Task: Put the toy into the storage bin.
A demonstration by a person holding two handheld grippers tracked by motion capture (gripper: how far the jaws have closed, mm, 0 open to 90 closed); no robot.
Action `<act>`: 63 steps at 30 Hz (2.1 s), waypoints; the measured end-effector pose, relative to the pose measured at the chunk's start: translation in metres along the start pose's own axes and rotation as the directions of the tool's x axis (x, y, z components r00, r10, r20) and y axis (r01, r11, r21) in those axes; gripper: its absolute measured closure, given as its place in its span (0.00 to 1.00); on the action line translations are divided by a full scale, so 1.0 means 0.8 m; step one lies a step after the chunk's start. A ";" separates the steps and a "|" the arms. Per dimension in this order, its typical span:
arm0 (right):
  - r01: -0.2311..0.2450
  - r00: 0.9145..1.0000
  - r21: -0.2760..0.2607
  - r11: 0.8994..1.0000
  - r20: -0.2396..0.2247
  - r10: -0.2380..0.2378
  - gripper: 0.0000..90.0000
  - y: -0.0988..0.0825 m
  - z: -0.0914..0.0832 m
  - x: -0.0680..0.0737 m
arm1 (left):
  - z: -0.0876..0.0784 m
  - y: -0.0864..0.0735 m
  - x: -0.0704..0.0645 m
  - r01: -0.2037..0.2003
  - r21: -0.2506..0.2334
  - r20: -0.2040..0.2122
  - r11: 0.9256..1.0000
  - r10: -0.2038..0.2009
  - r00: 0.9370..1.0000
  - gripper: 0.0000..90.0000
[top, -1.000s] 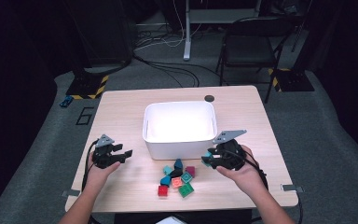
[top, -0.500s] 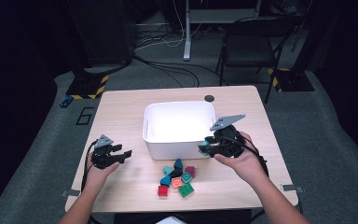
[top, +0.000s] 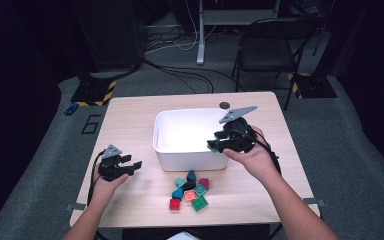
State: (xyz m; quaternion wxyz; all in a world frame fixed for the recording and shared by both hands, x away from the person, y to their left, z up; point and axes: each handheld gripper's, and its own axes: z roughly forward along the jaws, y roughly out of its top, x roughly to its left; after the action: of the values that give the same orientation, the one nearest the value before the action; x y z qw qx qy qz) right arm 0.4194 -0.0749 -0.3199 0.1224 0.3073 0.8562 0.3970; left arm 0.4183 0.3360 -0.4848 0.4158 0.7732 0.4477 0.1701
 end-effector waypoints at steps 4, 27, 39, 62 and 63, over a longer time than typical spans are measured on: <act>0.009 1.000 0.001 1.000 0.006 -0.009 0.65 0.012 0.012 -0.003 | 0.000 0.000 0.000 0.001 -0.008 -0.001 1.000 -0.001 1.000 0.45; 0.017 1.000 0.029 0.999 0.002 -0.017 0.65 0.059 0.111 -0.012 | 0.001 0.000 0.001 -0.004 0.002 0.012 1.000 0.004 1.000 0.45; 0.016 1.000 0.042 0.999 0.009 -0.016 0.65 0.071 0.161 -0.024 | 0.002 0.000 0.002 -0.003 -0.003 0.014 1.000 0.003 1.000 0.45; 0.023 0.999 0.074 0.997 0.021 -0.024 0.60 0.079 0.207 -0.019 | 0.002 -0.001 0.004 0.006 -0.004 0.020 1.000 -0.006 1.000 0.45; 0.030 0.999 0.075 0.997 0.017 -0.031 0.60 0.079 0.202 -0.020 | 0.002 -0.001 0.004 0.005 -0.003 0.019 1.000 -0.005 1.000 0.45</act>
State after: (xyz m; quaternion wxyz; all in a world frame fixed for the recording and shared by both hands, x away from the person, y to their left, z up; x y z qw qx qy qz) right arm 0.5323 0.0447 -0.3785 0.1245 0.3023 0.8739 0.3598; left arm 0.4208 0.3384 -0.4866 0.4216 0.7729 0.4456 0.1624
